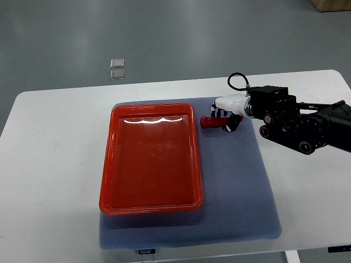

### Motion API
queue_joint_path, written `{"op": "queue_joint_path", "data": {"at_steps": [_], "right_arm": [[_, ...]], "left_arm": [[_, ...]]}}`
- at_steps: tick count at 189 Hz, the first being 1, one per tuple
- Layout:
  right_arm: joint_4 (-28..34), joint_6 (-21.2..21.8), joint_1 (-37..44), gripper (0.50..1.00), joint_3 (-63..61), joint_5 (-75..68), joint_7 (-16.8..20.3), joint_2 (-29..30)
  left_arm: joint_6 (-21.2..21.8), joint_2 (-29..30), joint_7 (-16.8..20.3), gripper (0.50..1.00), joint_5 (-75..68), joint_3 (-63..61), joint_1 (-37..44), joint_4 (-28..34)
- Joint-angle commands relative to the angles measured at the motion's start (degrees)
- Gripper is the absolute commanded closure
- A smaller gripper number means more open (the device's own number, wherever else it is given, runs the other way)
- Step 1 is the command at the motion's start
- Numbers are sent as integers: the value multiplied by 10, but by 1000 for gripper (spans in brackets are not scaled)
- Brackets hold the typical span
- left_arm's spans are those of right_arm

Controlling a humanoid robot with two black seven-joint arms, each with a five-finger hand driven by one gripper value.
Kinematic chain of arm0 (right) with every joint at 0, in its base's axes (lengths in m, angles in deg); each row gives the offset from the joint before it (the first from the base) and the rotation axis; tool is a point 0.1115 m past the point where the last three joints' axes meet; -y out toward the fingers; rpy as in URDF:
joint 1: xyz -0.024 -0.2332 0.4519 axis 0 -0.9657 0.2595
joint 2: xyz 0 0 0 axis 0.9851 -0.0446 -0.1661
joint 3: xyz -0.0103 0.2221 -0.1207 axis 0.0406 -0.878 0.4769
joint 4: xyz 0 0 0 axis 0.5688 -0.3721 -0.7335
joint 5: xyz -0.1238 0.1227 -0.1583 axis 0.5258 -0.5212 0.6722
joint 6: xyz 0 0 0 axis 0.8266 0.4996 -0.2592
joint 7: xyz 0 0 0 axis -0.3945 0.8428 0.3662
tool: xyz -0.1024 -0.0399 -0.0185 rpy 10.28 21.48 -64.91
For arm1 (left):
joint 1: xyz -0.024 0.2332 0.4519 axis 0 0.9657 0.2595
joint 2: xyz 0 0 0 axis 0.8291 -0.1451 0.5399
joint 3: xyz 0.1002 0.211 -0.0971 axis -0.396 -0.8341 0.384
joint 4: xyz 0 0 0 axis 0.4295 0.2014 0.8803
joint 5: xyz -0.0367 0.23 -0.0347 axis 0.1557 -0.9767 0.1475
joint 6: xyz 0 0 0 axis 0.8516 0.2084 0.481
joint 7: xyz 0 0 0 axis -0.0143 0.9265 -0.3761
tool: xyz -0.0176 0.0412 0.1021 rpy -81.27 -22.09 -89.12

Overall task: Place red pepper on red tray
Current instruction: 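Close the right hand's fingers around the red pepper, then lift the pepper and carry it with the right hand over the tray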

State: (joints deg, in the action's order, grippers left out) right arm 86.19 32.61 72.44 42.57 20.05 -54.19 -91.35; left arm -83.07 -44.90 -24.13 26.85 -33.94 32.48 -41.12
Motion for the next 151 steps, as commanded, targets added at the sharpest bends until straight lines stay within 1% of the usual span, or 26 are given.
{"op": "queue_joint_path", "data": {"at_steps": [1, 14, 63, 137, 151], "right_arm": [[0, 5, 0, 922, -1, -1, 0, 0], [0, 8, 1, 955, -1, -1, 0, 0], [-1, 8, 9, 955, -2, 0, -5, -9], [-1, 7, 56, 953, -10, -11, -6, -18], [2, 8, 59, 951, -10, -13, -7, -12]], "left_arm": [[0, 0, -1, 500, 0, 0, 0, 0], [0, 0, 0, 500, 0, 0, 0, 0], [0, 0, 0, 500, 0, 0, -1, 0], [0, 0, 0, 500, 0, 0, 0, 0], [0, 0, 0, 500, 0, 0, 0, 0]]}}
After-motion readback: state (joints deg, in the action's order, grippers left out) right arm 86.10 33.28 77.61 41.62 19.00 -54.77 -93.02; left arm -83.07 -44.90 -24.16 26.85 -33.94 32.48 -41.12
